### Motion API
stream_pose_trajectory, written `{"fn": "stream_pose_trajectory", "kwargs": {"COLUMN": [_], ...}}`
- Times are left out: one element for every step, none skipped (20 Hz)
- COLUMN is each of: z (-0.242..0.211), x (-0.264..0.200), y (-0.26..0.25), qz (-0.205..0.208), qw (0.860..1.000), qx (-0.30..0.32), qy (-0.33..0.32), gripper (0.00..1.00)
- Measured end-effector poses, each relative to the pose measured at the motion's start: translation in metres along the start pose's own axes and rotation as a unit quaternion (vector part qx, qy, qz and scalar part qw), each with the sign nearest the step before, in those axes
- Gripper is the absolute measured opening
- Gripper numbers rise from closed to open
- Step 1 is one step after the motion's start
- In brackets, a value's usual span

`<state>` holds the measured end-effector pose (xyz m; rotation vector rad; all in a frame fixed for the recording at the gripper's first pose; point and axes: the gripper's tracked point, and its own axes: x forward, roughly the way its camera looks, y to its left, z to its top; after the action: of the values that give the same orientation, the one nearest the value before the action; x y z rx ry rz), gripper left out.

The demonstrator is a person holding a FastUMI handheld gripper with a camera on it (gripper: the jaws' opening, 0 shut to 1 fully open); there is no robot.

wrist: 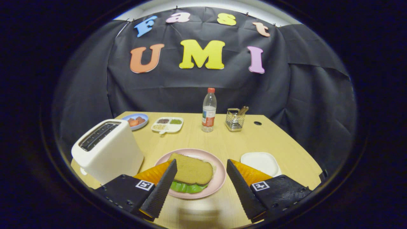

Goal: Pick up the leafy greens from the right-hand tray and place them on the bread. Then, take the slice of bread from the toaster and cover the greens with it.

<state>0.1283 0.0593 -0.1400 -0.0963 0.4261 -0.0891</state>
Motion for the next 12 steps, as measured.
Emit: {"fn": "stream_pose_trajectory", "kwargs": {"z": [0.005, 0.011, 0.018, 0.023, 0.030, 0.033, 0.036, 0.038, 0.040, 0.045, 0.052, 0.055], "x": [-0.013, -0.025, -0.038, -0.051, -0.064, -0.074, -0.086, -0.096, -0.107, -0.117, -0.126, -0.134], "y": [0.003, 0.002, -0.003, -0.009, -0.011, -0.013, -0.017, -0.018, -0.018, -0.019, -0.019, -0.018], "qz": [0.012, 0.017, 0.012, 0.005, 0.001, -0.003, -0.010, -0.012, -0.011, -0.010, -0.009, -0.006], "qw": [1.000, 0.999, 0.999, 0.998, 0.997, 0.997, 0.996, 0.995, 0.994, 0.993, 0.991, 0.990], "qx": [0.002, 0.005, 0.005, 0.001, -0.003, -0.007, -0.011, -0.013, -0.014, -0.017, -0.017, -0.017], "qy": [-0.013, -0.028, -0.042, -0.059, -0.073, -0.083, -0.092, -0.099, -0.108, -0.119, -0.133, -0.142], "gripper": [0.95, 0.95, 0.95, 0.95, 0.95, 0.95, 0.95, 0.95, 0.95, 0.95, 0.95, 0.95]}}
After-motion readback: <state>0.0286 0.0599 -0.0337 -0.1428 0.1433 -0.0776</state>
